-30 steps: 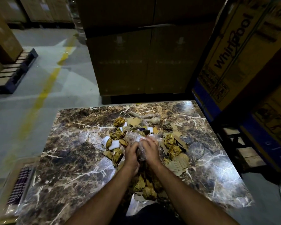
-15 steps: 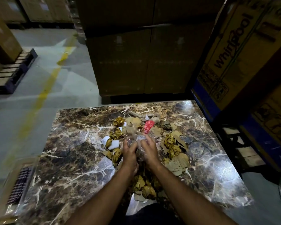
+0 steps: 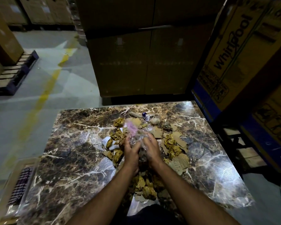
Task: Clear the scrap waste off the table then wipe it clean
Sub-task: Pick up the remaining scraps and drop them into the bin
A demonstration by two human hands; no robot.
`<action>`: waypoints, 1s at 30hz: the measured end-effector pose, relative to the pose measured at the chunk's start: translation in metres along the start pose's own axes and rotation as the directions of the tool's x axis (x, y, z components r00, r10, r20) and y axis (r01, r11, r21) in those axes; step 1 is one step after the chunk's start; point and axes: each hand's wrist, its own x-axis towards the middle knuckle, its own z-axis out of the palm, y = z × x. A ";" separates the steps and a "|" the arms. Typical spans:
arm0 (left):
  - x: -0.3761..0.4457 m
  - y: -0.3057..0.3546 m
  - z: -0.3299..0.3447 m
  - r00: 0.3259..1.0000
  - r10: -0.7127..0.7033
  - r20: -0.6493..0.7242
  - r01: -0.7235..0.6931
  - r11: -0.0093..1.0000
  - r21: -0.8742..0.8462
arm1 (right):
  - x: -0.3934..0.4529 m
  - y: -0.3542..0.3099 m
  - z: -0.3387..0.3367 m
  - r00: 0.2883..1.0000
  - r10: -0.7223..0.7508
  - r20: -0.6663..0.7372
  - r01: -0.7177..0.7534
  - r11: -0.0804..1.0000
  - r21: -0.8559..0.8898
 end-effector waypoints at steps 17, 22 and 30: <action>0.002 0.013 0.007 0.996 0.072 -0.054 -0.077 0.993 -0.094 | 0.010 0.003 0.009 0.998 -0.063 -0.024 0.066 0.988 0.139; -0.001 0.024 0.014 0.994 0.096 -0.047 -0.102 0.978 -0.181 | 0.013 -0.001 0.010 0.995 -0.062 -0.074 0.075 0.979 0.188; -0.006 0.034 0.022 0.983 0.172 0.063 -0.164 0.980 -0.114 | 0.003 -0.022 0.002 0.997 -0.074 0.037 0.061 0.961 0.268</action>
